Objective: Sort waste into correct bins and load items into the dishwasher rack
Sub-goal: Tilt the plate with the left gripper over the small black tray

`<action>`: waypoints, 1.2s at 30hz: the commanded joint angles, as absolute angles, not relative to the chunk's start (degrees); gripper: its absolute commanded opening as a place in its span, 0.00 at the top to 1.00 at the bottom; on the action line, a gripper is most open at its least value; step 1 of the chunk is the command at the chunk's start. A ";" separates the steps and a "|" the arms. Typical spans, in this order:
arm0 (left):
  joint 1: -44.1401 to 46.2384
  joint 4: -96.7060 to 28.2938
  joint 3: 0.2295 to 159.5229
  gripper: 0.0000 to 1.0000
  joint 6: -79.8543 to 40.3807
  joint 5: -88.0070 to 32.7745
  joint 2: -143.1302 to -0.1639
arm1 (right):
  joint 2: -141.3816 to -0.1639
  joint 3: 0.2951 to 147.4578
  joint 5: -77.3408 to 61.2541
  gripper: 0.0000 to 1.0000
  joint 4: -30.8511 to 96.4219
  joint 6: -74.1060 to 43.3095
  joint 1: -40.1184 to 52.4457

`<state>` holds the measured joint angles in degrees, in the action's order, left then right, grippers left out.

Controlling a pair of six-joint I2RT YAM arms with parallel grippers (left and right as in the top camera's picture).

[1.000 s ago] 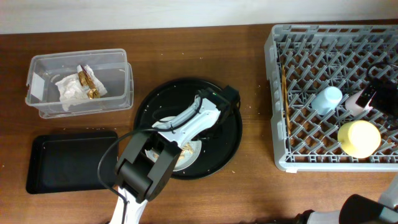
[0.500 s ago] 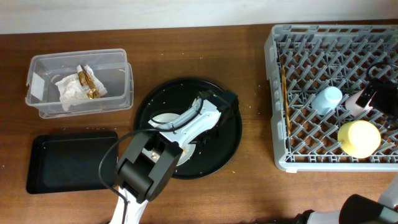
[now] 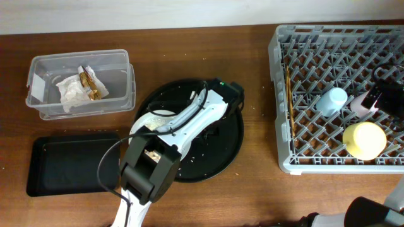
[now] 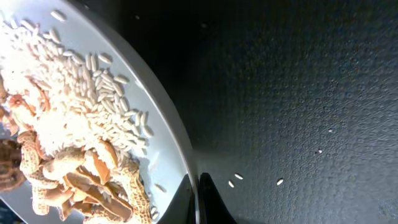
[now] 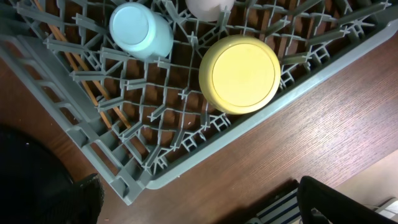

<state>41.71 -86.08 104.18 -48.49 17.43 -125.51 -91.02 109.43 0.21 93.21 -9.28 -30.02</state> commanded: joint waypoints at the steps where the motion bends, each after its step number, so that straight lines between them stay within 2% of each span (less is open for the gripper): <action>1: 39.81 -90.41 109.25 0.98 -49.93 19.55 -125.58 | -91.24 109.16 0.71 0.02 93.19 -9.93 -30.41; 10: 18.02 -95.04 111.00 0.99 -53.06 14.98 -113.08 | -91.24 109.16 0.69 0.02 93.19 -9.93 -30.41; 14: 4.60 -90.21 110.72 0.98 -47.70 4.43 -112.57 | -91.24 109.16 0.69 0.02 93.19 -9.96 -30.41; 16: -0.95 -89.36 110.72 0.99 -47.64 3.14 -112.57 | -91.24 109.16 0.69 0.02 93.19 -9.96 -30.41; 30: -18.28 -85.27 109.54 0.98 -29.63 -15.94 -112.57 | -91.24 109.16 0.69 0.02 93.19 -9.96 -30.41; 36: -22.06 -85.01 104.84 0.98 -24.60 -23.90 -112.57 | -91.24 109.16 0.69 0.02 93.19 -9.96 -30.41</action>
<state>-20.47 -84.84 107.00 -27.55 -19.09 -114.41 -91.02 109.43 0.21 93.21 -9.28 -30.02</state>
